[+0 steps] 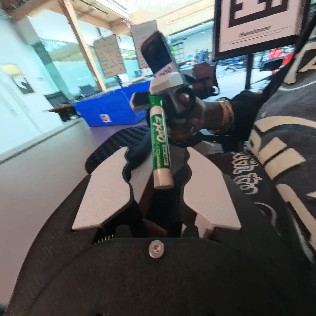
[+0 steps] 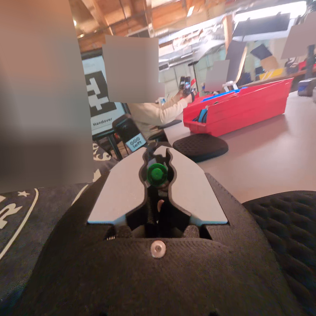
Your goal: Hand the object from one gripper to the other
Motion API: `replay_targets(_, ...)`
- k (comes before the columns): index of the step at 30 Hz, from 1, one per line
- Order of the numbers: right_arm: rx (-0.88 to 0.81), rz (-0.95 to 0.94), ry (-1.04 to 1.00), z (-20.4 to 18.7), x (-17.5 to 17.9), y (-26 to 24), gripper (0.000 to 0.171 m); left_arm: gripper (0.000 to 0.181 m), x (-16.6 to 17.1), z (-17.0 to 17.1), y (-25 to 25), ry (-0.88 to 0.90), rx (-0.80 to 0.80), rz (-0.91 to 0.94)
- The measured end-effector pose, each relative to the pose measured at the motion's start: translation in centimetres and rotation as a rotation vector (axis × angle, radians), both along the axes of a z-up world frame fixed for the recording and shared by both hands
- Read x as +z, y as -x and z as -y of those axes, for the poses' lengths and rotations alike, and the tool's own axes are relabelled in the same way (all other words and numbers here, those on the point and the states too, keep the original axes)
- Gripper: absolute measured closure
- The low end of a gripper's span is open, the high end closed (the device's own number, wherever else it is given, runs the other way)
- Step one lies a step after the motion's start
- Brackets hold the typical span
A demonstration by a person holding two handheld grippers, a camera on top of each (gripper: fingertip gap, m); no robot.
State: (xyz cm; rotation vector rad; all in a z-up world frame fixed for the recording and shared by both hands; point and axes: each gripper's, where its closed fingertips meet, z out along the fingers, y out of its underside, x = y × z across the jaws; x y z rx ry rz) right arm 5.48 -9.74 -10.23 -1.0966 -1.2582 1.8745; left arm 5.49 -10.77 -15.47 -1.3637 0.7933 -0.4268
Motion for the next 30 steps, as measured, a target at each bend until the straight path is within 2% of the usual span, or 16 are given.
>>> replay_targets(2, -0.019, -0.028, 0.046, -0.5, 0.6, -0.2, 0.152, 0.128, 0.6, -0.2, 0.3, -0.095, 0.05, -0.024)
replay_targets(6, -0.019, -0.053, 0.13, -1.2, 1.1, -0.3, 0.151, 0.134, 0.8, -0.1, 0.3, -0.145, 0.066, -0.06)
replay_targets(11, -0.012, -0.063, 0.146, -1.1, 1.2, -0.3, 0.152, 0.15, 0.9, 0.0, 0.2, -0.13, 0.045, -0.033)
replay_targets(14, -0.008, -0.067, 0.149, -1.0, 1.3, -0.3, 0.152, 0.149, 0.8, 0.0, 0.2, -0.118, 0.04, -0.033)
replay_targets(17, -0.01, -0.062, 0.139, -0.9, 1.2, -0.2, 0.152, 0.161, 0.9, 0.1, 0.1, -0.113, 0.03, -0.027)
replay_targets(21, -0.001, -0.034, 0.114, -0.8, 0.7, -0.1, 0.151, 0.162, 1.1, 0.4, 0.4, -0.065, -0.007, 0.023)
replay_targets(23, 0.015, -0.026, 0.025, -0.3, 0.3, -0.2, 0.149, 0.161, 1.2, 0.7, 0.4, -0.015, -0.052, 0.06)
replay_targets(26, -0.01, -0.006, -0.289, 0.5, -1.2, -0.6, 0.119, 0.161, 1.7, 1.3, 0.5, 0.067, -0.128, 0.155)
replay_targets(27, -0.02, 0.001, -0.42, 0.9, -1.8, -0.8, 0.114, 0.161, 1.6, 1.4, 0.5, 0.101, -0.159, 0.174)
replay_targets(30, -0.086, -0.049, -0.737, 1.6, -2.6, -1.2, 0.12, 0.161, 1.2, 2.1, 0.2, 0.187, -0.246, 0.203)
